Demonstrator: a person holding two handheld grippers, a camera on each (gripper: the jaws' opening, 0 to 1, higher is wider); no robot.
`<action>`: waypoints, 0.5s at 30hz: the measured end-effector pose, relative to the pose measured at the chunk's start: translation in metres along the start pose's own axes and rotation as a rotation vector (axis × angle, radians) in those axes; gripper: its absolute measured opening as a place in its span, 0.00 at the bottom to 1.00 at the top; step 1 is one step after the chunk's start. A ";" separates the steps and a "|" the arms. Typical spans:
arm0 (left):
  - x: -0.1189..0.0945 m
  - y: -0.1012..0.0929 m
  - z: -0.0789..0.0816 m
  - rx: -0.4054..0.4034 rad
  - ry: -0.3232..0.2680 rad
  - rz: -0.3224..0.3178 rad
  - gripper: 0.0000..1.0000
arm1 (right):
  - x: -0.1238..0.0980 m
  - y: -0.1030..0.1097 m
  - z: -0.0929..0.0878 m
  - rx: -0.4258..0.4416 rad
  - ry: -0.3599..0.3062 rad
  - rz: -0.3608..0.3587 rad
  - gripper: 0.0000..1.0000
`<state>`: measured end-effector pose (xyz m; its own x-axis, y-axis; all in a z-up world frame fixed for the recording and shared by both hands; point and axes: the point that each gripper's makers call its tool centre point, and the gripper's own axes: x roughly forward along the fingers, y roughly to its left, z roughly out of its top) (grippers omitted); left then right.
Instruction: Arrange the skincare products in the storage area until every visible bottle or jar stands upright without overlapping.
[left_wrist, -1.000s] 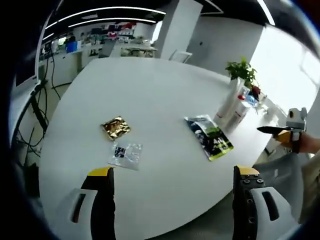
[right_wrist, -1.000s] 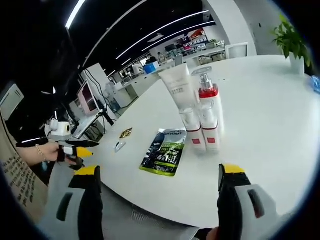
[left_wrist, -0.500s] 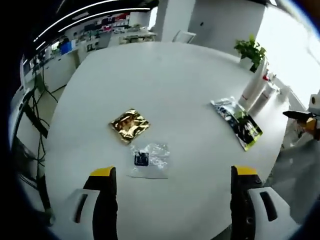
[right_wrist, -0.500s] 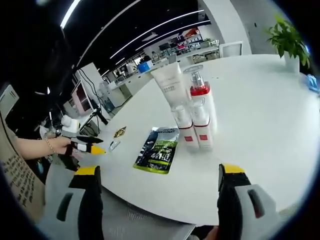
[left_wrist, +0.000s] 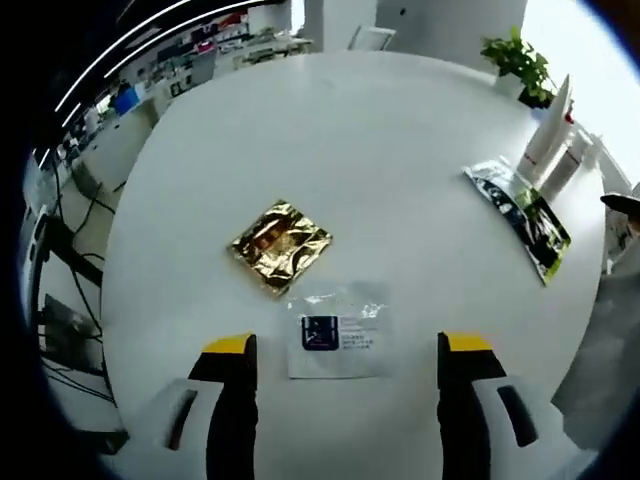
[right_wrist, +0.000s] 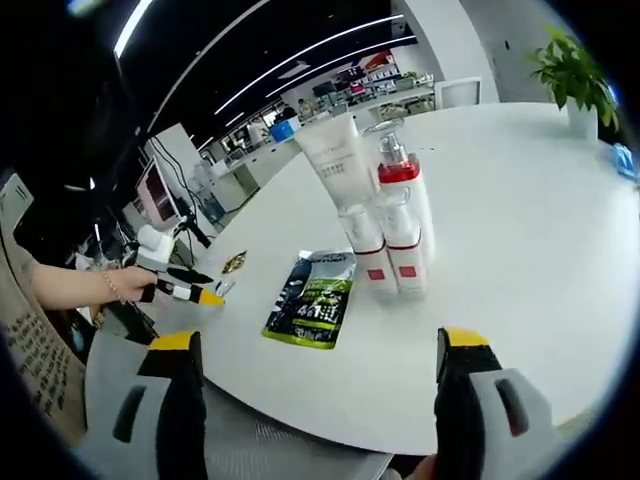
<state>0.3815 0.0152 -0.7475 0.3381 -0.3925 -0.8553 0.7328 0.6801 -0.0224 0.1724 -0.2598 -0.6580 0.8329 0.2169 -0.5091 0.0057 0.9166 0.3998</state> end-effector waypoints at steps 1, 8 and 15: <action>0.000 0.000 0.000 0.001 0.002 0.000 0.67 | 0.000 0.000 0.000 0.000 0.001 -0.001 0.97; 0.001 0.004 0.005 0.020 -0.006 0.004 0.58 | 0.002 -0.002 -0.002 0.001 0.008 -0.002 0.97; -0.002 0.003 0.007 0.023 -0.018 -0.001 0.38 | 0.002 0.000 -0.004 0.003 0.012 0.003 0.97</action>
<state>0.3870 0.0136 -0.7424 0.3480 -0.4043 -0.8458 0.7463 0.6656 -0.0111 0.1716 -0.2580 -0.6623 0.8264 0.2231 -0.5169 0.0051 0.9152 0.4031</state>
